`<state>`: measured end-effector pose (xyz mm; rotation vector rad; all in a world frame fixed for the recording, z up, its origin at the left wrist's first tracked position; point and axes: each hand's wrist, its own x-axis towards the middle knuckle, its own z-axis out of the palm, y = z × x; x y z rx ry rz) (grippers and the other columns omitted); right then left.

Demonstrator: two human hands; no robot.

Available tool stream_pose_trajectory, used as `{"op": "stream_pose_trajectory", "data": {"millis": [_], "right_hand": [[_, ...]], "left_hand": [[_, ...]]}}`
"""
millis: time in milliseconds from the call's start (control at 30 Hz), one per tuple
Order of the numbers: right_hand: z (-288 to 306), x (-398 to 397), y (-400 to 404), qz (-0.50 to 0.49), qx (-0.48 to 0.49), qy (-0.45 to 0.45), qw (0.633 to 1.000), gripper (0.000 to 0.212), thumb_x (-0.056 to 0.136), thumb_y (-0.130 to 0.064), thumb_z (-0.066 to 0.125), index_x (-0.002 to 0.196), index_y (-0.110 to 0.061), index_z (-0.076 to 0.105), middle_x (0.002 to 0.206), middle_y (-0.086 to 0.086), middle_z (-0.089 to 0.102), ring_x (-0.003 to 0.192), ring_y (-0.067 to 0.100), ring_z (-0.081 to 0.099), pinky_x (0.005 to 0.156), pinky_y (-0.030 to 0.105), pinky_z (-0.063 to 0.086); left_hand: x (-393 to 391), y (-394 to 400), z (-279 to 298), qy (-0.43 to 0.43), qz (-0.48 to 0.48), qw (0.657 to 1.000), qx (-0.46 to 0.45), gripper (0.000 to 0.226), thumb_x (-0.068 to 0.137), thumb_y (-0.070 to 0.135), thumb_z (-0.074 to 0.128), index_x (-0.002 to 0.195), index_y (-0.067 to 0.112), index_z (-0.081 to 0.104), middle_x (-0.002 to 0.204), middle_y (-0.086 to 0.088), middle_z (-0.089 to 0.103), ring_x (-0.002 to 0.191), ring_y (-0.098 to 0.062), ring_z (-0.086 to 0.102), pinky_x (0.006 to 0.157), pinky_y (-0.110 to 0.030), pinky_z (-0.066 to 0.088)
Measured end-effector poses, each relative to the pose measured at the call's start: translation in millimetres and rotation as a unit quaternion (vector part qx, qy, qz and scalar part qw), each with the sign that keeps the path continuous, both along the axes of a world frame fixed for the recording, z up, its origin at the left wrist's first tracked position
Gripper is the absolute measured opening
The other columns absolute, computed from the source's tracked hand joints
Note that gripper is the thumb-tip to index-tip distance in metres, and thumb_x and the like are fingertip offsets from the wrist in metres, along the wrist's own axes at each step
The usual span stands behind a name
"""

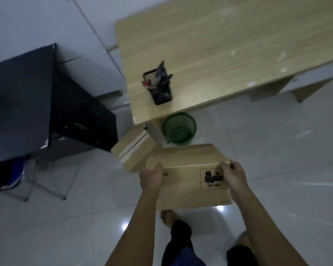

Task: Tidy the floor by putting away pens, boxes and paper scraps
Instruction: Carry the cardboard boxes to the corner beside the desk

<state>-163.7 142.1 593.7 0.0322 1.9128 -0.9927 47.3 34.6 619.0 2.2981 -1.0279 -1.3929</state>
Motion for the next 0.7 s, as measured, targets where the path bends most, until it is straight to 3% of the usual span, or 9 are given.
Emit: {"op": "stream_pose_trajectory", "data": {"millis": [133, 267, 400, 533, 700], "right_hand": [[34, -85, 72, -0.046, -0.034, 0.000, 0.998, 0.026, 0.094, -0.026, 0.051, 0.115, -0.014, 0.061, 0.104, 0.008, 0.068, 0.089, 0.021, 0.064, 0.070, 0.034, 0.052], [63, -166, 152, -0.100, -0.049, 0.018, 0.994, 0.024, 0.096, -0.025, 0.048, 0.117, -0.019, 0.058, 0.100, 0.003, 0.064, 0.087, 0.018, 0.060, 0.075, 0.037, 0.051], [87, -233, 218, -0.152, -0.068, 0.051, 0.985, 0.018, 0.096, -0.027, 0.050, 0.113, -0.024, 0.058, 0.097, -0.003, 0.064, 0.083, 0.009, 0.058, 0.063, 0.029, 0.045], [114, -287, 272, -0.211, -0.062, 0.089, 0.971, 0.031, 0.095, -0.038, 0.051, 0.121, -0.022, 0.056, 0.101, -0.003, 0.063, 0.088, 0.012, 0.058, 0.073, 0.034, 0.046], [136, -357, 322, -0.314, -0.051, 0.125, 0.940, 0.035, 0.088, -0.049, 0.060, 0.108, -0.021, 0.058, 0.101, -0.001, 0.064, 0.093, 0.018, 0.061, 0.084, 0.042, 0.052]], "left_hand": [[-92, 55, 26, 0.029, -0.044, 0.998, 0.022, 0.073, 0.090, 0.033, 0.065, 0.154, 0.012, 0.035, 0.144, -0.014, 0.054, 0.126, -0.035, 0.056, 0.108, -0.051, 0.049], [-179, 122, 52, 0.048, -0.079, 0.996, 0.016, 0.067, 0.093, 0.030, 0.064, 0.151, 0.012, 0.035, 0.127, -0.010, 0.059, 0.112, -0.030, 0.057, 0.100, -0.048, 0.052], [-258, 172, 75, 0.061, -0.126, 0.990, -0.001, 0.063, 0.092, 0.029, 0.064, 0.147, 0.011, 0.041, 0.128, -0.012, 0.060, 0.112, -0.032, 0.059, 0.101, -0.053, 0.053], [-328, 208, 99, 0.084, -0.153, 0.985, 0.000, 0.065, 0.087, 0.032, 0.070, 0.144, 0.014, 0.045, 0.131, -0.011, 0.059, 0.114, -0.034, 0.059, 0.101, -0.054, 0.053], [-422, 236, 121, 0.101, -0.211, 0.972, -0.007, 0.059, 0.085, 0.032, 0.071, 0.137, 0.012, 0.051, 0.125, -0.010, 0.061, 0.111, -0.033, 0.061, 0.099, -0.055, 0.054]]}}
